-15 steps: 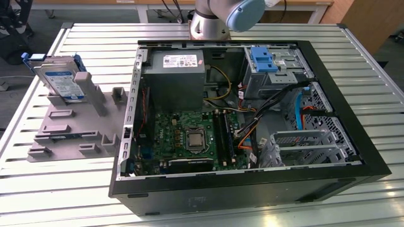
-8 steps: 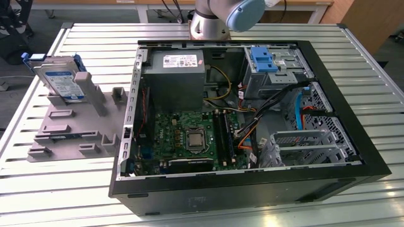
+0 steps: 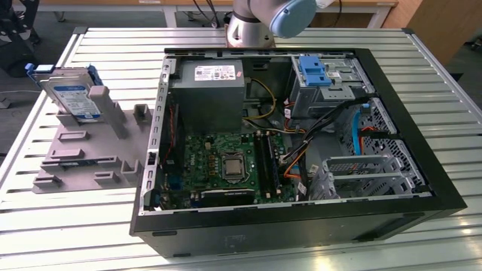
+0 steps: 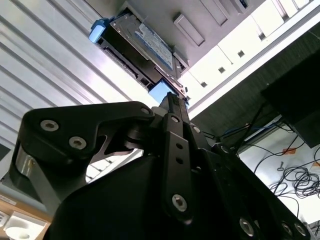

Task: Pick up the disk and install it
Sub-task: 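Pick up the disk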

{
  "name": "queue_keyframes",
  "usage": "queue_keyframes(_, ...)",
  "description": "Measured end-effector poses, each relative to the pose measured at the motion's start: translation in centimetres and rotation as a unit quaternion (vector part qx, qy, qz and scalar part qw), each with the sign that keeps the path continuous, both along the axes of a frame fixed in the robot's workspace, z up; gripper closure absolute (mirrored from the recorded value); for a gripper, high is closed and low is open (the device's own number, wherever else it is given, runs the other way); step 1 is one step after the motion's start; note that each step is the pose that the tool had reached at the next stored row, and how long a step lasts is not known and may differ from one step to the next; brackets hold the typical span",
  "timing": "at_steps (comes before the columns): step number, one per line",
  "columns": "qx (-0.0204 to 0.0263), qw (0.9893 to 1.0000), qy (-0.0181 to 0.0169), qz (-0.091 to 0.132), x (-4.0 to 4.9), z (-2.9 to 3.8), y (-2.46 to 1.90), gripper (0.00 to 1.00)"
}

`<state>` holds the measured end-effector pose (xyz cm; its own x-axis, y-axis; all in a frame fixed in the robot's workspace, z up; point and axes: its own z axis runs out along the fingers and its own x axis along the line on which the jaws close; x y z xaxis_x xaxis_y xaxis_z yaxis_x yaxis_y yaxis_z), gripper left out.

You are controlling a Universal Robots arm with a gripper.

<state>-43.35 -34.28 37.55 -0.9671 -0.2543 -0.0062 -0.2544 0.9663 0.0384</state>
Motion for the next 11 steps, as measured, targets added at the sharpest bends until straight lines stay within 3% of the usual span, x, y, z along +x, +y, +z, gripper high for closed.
queue_keyframes(11, 0.0, 0.9997, 0.0, 0.025, 0.0, 0.0, 0.0, 0.89)
